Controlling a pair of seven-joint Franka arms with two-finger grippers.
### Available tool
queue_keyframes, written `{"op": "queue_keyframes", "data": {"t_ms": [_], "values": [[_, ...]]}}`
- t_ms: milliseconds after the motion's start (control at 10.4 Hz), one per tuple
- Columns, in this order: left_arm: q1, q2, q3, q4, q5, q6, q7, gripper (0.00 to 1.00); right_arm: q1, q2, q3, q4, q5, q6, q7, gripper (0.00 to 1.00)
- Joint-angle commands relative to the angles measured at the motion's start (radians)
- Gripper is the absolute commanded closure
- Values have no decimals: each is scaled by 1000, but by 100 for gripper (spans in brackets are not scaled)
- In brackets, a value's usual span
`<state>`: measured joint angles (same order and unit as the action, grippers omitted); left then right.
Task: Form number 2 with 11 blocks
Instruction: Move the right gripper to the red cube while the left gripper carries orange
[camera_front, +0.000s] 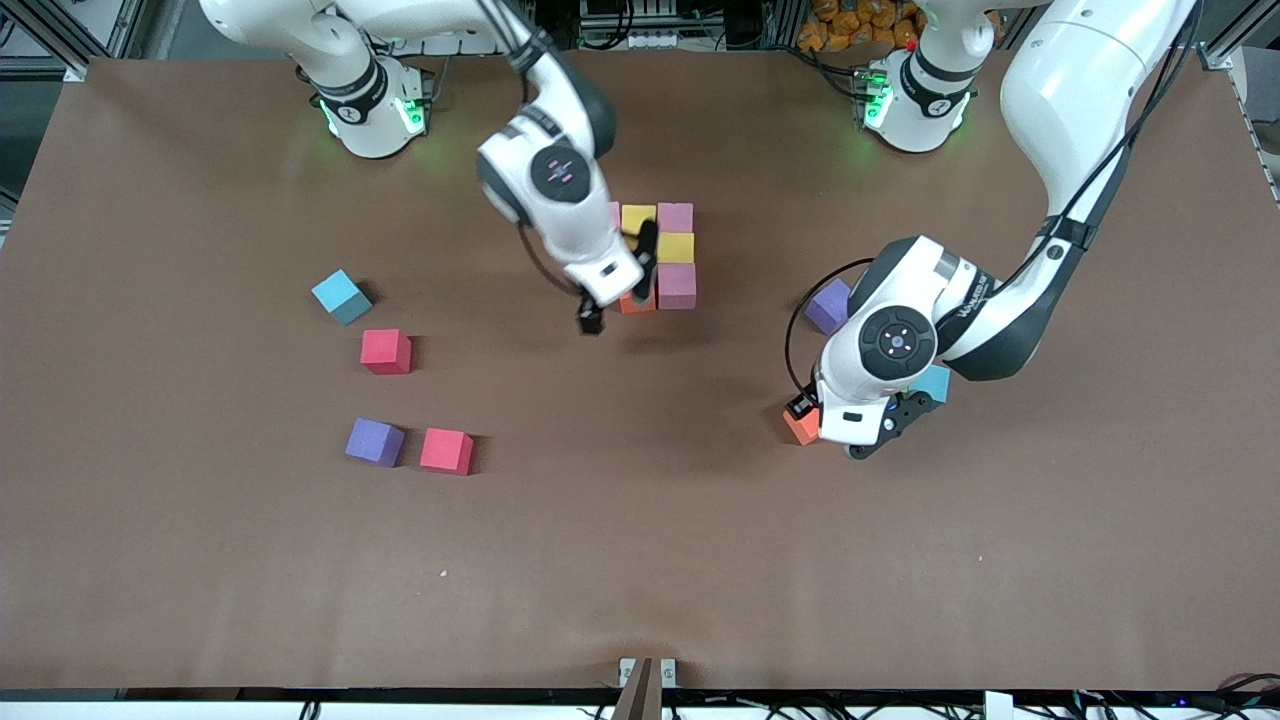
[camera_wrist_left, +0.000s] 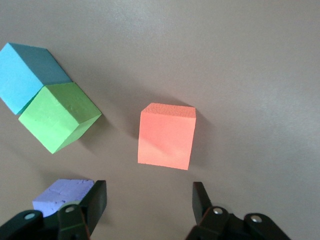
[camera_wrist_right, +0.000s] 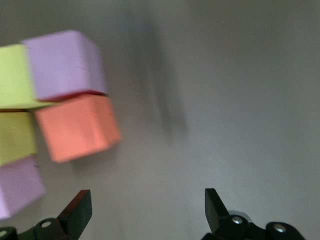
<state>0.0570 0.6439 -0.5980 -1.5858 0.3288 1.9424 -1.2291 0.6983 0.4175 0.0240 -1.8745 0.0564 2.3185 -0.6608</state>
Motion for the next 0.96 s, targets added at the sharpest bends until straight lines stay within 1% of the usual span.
{"op": "queue_keyframes", "data": {"t_ms": [0, 96, 192, 385, 481, 577, 674, 770, 866], "values": [[4, 37, 3, 0, -1, 45, 54, 15, -159, 1, 13, 31, -1, -22, 58, 0], [6, 49, 4, -3, -1, 79, 65, 11, -234, 1, 13, 29, -3, -22, 90, 0], [12, 62, 10, -3, 4, 101, 66, 10, -288, 1, 10, 23, -7, -24, 122, 0], [12, 85, 15, -6, 33, 142, 94, 6, -362, 3, -7, 11, -20, -37, 238, 0], [11, 92, 26, -8, 44, 157, 99, 4, -365, 1, -36, 3, -24, -66, 315, 0], [11, 106, 27, -11, 47, 164, 100, 4, -361, 0, -67, -9, -48, -77, 392, 0], [11, 121, 27, -14, 61, 174, 100, 4, -362, -9, -75, -35, -76, -76, 471, 0], [11, 135, 32, -16, 82, 175, 100, 5, -365, -29, -91, -61, -95, -80, 542, 0], [11, 148, 32, -17, 91, 176, 100, 8, -365, -72, -120, -101, -95, -93, 605, 0]]}}
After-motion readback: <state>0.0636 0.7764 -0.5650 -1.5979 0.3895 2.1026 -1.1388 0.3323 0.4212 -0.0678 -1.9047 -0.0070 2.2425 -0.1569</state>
